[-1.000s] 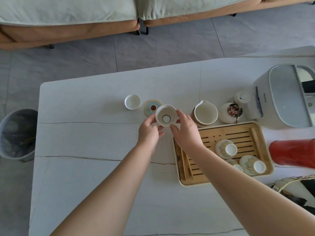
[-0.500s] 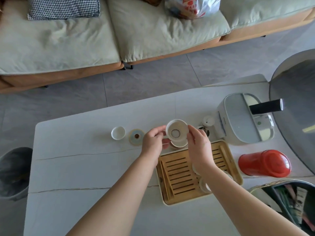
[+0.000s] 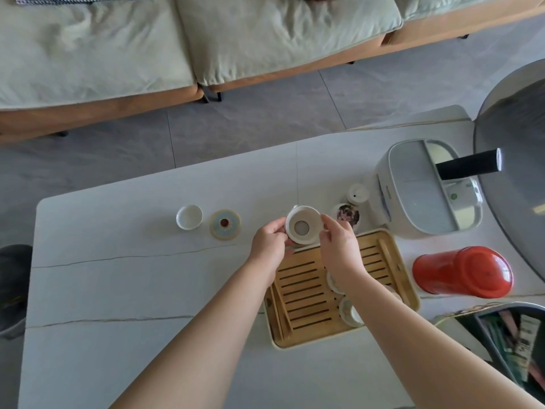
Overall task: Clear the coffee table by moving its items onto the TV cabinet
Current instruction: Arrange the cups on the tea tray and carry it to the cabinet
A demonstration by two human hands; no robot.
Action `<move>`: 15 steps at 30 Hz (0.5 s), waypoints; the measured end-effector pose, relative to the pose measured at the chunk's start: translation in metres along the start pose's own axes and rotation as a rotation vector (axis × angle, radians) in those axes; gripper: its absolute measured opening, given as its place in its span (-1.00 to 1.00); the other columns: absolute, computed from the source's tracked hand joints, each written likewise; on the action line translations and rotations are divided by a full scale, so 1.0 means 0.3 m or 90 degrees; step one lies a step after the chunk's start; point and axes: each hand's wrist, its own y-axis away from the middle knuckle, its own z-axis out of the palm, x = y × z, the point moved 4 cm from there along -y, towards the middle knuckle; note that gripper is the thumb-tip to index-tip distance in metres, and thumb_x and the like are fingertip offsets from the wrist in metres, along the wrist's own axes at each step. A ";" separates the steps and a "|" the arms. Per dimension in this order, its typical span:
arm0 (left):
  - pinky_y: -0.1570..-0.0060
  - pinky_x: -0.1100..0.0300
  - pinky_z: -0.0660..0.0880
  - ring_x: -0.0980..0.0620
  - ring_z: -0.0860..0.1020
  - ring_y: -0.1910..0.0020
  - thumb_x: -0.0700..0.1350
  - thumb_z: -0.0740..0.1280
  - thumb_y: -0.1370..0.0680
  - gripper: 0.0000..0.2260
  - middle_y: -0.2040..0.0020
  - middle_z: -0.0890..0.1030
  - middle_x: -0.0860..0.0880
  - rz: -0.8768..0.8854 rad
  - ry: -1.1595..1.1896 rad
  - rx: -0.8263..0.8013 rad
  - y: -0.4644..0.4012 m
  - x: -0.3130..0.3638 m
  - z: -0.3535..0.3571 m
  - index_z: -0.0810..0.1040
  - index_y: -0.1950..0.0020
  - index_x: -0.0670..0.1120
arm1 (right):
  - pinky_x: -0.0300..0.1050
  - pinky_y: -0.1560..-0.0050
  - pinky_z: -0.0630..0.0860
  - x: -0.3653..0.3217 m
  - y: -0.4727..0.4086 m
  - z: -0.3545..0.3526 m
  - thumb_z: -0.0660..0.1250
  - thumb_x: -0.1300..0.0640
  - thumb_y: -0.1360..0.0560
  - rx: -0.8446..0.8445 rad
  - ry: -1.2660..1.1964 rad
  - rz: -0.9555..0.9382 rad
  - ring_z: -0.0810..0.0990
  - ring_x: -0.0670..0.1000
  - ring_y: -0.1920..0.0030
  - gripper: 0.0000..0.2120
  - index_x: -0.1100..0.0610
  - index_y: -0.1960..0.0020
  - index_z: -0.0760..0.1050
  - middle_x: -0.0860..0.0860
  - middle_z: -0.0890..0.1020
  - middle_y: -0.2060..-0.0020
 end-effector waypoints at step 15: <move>0.02 0.15 0.57 0.08 0.54 0.01 -0.19 0.19 -0.58 -0.59 -0.01 0.52 0.06 -0.026 -0.020 -0.044 -0.047 -0.054 -0.011 0.35 -0.40 0.11 | -0.09 -0.14 0.34 -0.007 -0.025 0.035 0.10 0.29 -0.55 -0.041 0.105 -0.019 0.37 0.08 -0.14 -0.57 0.08 -0.40 0.26 0.18 0.39 -0.25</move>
